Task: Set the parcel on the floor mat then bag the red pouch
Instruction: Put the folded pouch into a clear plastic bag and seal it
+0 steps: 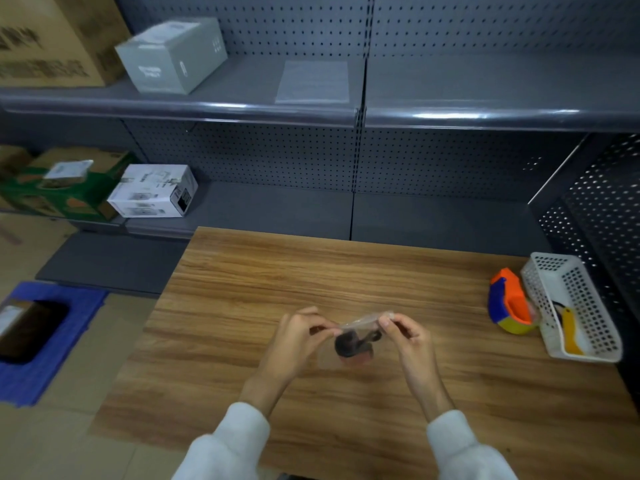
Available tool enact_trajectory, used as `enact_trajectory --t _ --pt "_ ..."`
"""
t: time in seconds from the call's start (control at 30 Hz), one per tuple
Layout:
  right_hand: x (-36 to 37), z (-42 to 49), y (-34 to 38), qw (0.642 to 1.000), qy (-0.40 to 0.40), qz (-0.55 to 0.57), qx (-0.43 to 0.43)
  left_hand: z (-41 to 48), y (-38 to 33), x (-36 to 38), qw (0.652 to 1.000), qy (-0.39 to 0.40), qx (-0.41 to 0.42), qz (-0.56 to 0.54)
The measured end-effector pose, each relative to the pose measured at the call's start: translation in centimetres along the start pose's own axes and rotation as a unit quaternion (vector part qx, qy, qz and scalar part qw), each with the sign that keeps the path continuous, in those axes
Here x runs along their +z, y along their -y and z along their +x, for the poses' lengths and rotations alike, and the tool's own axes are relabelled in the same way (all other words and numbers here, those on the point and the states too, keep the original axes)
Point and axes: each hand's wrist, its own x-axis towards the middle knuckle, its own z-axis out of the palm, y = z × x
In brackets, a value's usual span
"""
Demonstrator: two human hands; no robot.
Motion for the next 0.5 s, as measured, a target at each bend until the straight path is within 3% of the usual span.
enact_trajectory --t 0.3,0.5 --pt "-0.22 -0.35 -0.07 1.000 -0.008 0.010 0.021 0.57 -0.02 -0.08 0.998 0.045 0.041 0.009" --pt "-0.23 -0.51 -0.13 0.998 -0.058 0.026 0.009 0.82 -0.70 -0.59 0.996 0.076 0.042 0.028"
